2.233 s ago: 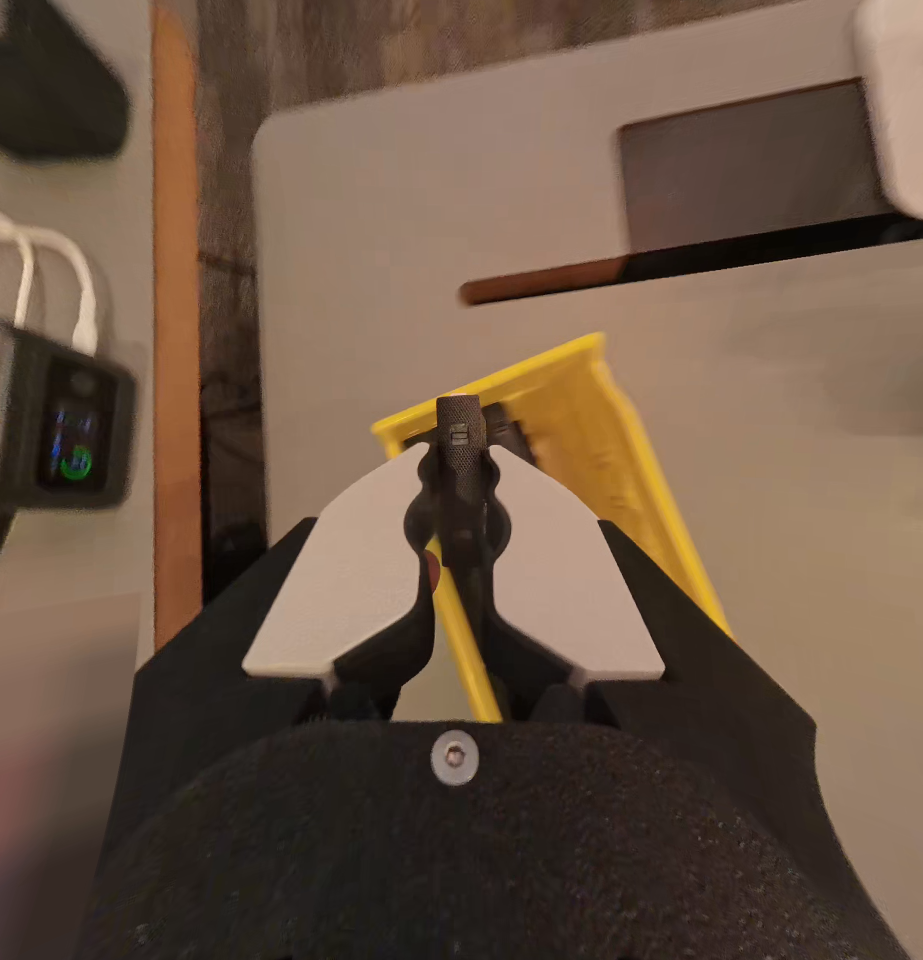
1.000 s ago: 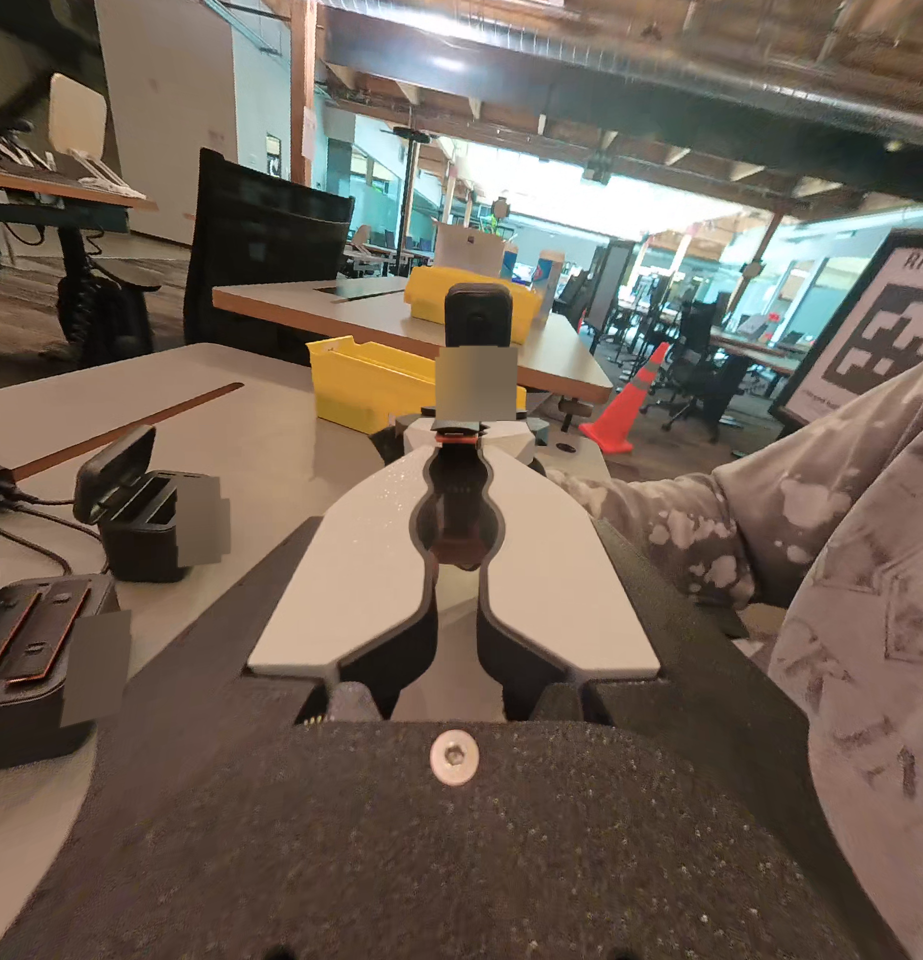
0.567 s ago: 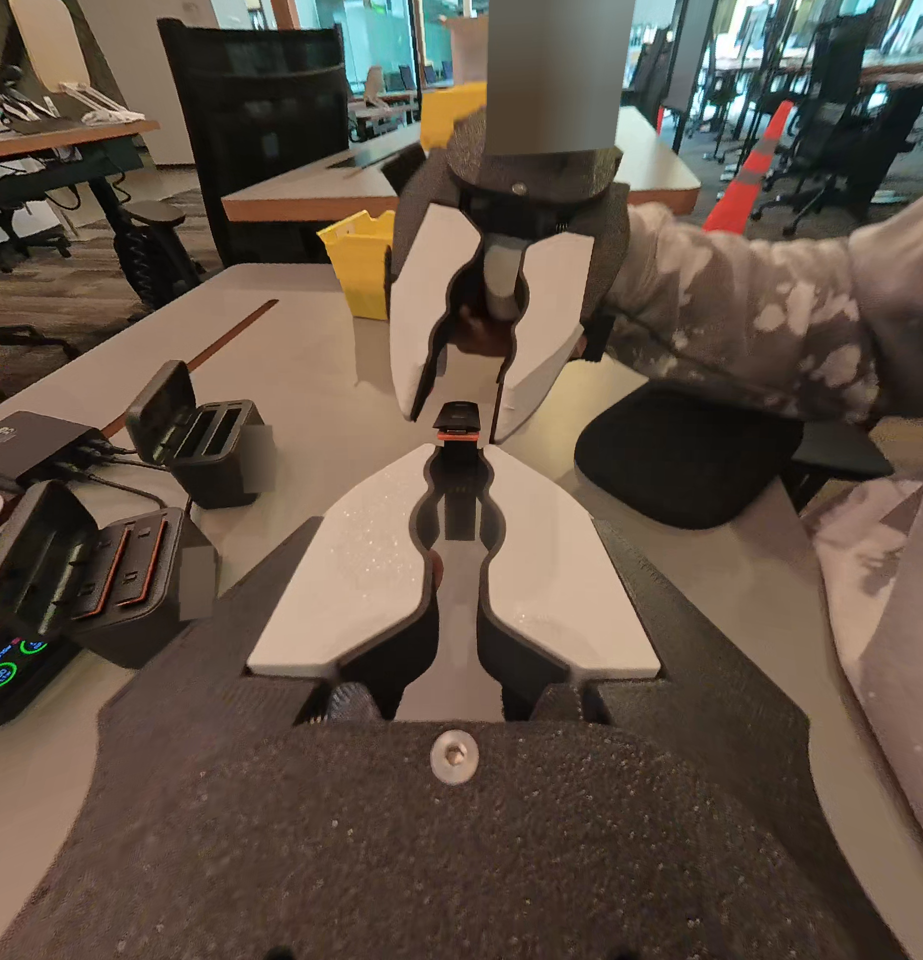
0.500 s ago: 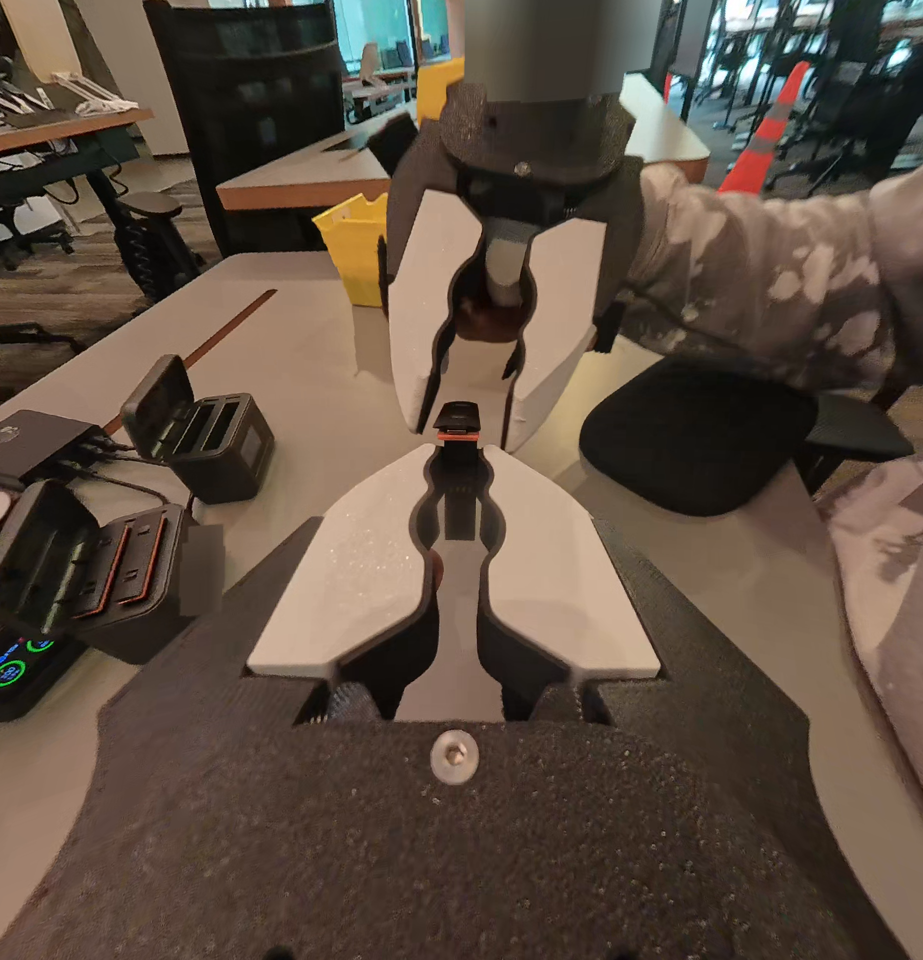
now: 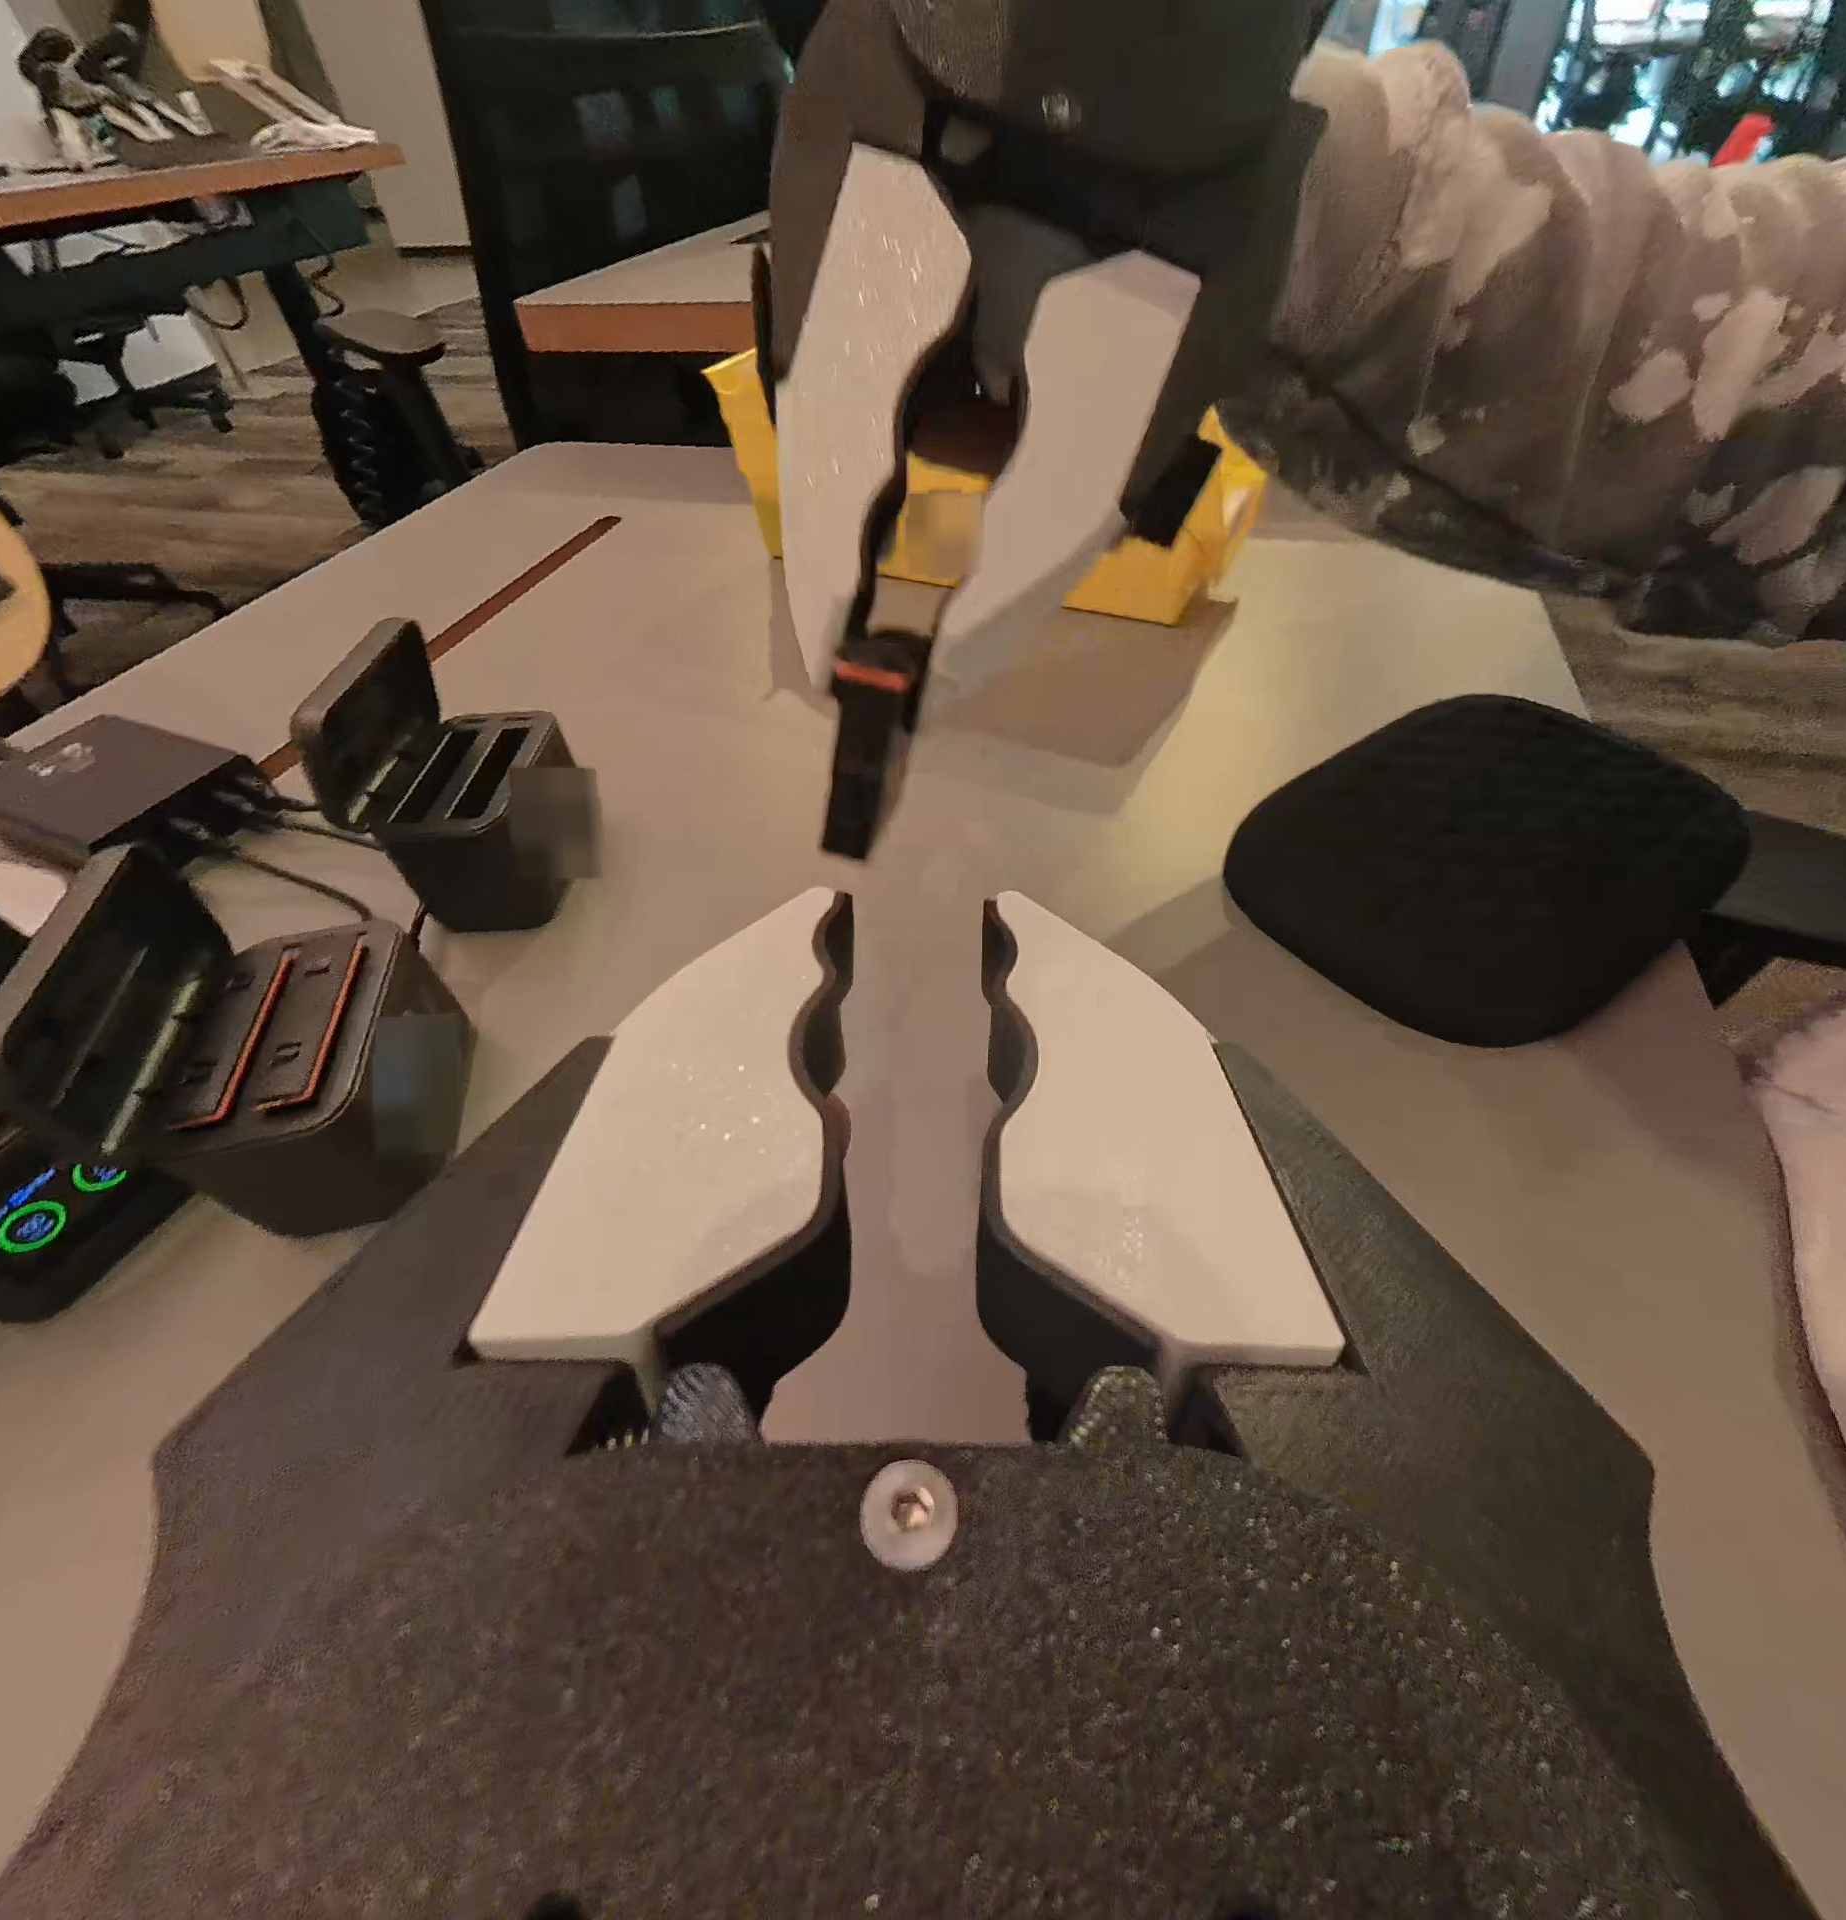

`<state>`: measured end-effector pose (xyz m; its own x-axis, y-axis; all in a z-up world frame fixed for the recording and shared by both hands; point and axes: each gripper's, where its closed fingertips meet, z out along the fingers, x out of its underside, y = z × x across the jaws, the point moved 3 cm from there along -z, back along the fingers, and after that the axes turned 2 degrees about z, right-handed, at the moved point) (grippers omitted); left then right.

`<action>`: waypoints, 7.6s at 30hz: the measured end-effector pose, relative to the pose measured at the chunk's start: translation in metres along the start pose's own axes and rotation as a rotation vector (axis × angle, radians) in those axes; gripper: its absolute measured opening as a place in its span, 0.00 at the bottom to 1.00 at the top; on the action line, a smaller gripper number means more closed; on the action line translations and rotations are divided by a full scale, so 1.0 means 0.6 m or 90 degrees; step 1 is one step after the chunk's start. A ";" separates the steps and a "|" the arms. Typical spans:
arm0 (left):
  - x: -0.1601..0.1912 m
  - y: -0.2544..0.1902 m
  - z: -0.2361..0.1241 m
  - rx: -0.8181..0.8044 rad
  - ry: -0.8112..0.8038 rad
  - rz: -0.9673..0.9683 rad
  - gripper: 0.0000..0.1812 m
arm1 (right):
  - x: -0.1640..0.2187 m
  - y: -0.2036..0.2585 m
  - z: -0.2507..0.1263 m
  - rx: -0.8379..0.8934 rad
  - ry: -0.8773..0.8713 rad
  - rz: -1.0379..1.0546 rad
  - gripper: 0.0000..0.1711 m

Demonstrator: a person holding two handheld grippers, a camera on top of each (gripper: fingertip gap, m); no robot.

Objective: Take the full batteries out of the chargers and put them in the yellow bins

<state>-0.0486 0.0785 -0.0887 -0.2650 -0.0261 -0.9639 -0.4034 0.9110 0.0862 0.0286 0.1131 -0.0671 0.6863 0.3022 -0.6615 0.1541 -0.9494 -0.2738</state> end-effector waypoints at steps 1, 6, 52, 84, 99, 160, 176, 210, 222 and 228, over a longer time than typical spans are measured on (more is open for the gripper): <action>0.002 0.005 -0.001 -0.007 -0.005 -0.013 0.12 | 0.008 -0.020 -0.009 0.010 0.024 -0.004 0.09; 0.016 0.029 0.004 -0.061 -0.032 -0.053 0.13 | 0.052 -0.137 -0.031 0.054 0.137 -0.036 0.08; 0.054 0.051 0.013 -0.091 0.000 -0.032 0.12 | 0.159 -0.286 0.090 -0.111 0.293 -0.061 0.11; 0.061 0.041 0.018 -0.080 0.024 -0.004 0.12 | 0.145 -0.288 0.082 -0.118 0.460 -0.056 0.02; 0.062 0.037 0.022 -0.072 0.026 -0.008 0.12 | 0.163 -0.287 0.096 -0.127 0.429 -0.012 0.00; 0.180 0.285 -0.514 -0.125 0.816 0.102 0.35 | 0.156 -0.094 0.011 0.414 -0.249 0.491 0.01; 0.199 0.293 -0.510 -0.084 0.898 0.160 0.32 | 0.160 -0.092 0.020 0.399 -0.235 0.493 0.01; 0.172 0.288 -0.513 -0.188 0.764 0.154 0.25 | 0.153 -0.087 0.029 0.381 -0.230 0.477 0.01; 0.171 0.302 -0.507 -0.147 0.675 0.115 0.35 | 0.166 -0.087 0.037 0.380 -0.211 0.458 0.01; 0.189 0.305 -0.491 -0.105 0.670 0.125 0.37 | 0.179 -0.092 0.046 0.375 -0.212 0.503 0.01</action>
<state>-0.4108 0.1209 -0.1082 -0.9252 -0.2972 -0.2358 -0.3633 0.8734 0.3244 0.0743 0.2005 -0.1421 0.1964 -0.2936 -0.9355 -0.6870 -0.7220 0.0824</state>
